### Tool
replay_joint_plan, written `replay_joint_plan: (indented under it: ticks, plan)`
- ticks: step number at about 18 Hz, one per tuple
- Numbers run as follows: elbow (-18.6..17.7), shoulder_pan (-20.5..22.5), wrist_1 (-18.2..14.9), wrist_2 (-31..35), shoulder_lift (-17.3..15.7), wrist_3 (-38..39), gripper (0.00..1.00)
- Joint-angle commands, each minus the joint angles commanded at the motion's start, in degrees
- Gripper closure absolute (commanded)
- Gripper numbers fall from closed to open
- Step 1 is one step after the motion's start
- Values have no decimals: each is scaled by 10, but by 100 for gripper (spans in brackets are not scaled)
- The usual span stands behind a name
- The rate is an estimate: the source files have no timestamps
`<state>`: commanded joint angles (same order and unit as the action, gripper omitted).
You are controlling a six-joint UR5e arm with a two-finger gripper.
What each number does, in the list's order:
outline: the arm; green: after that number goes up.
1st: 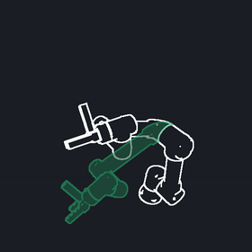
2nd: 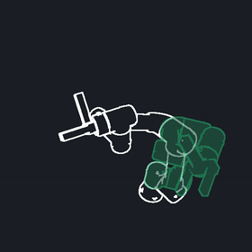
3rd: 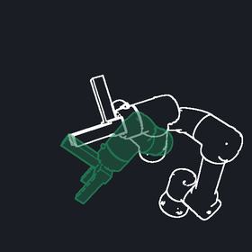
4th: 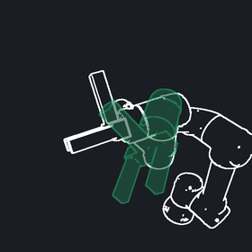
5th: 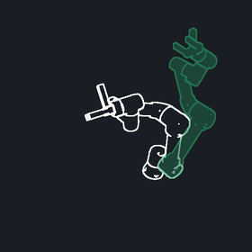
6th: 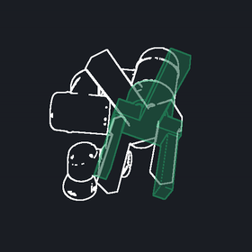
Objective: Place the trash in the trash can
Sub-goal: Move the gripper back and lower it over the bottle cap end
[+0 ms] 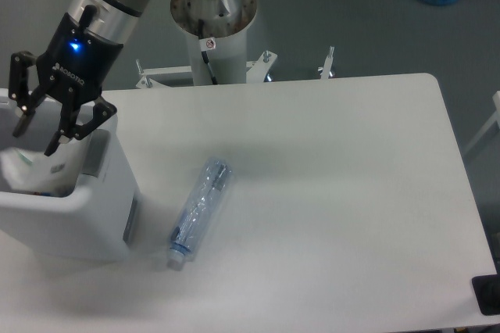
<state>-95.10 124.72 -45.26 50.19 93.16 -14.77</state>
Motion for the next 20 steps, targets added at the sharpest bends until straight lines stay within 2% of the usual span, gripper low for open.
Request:
replay_joint_plan:
  ticks: [4,9,12,16,20]
  plan:
    - [8,18,1,3,14,-10,0]
    - [39,86,1,3,64,-78,0]
    - [37,113,0,3,90,-137,0]
    - [34,122,-3,12,129,-141,0]
    - [26,123,-2,67,165,-141,0]
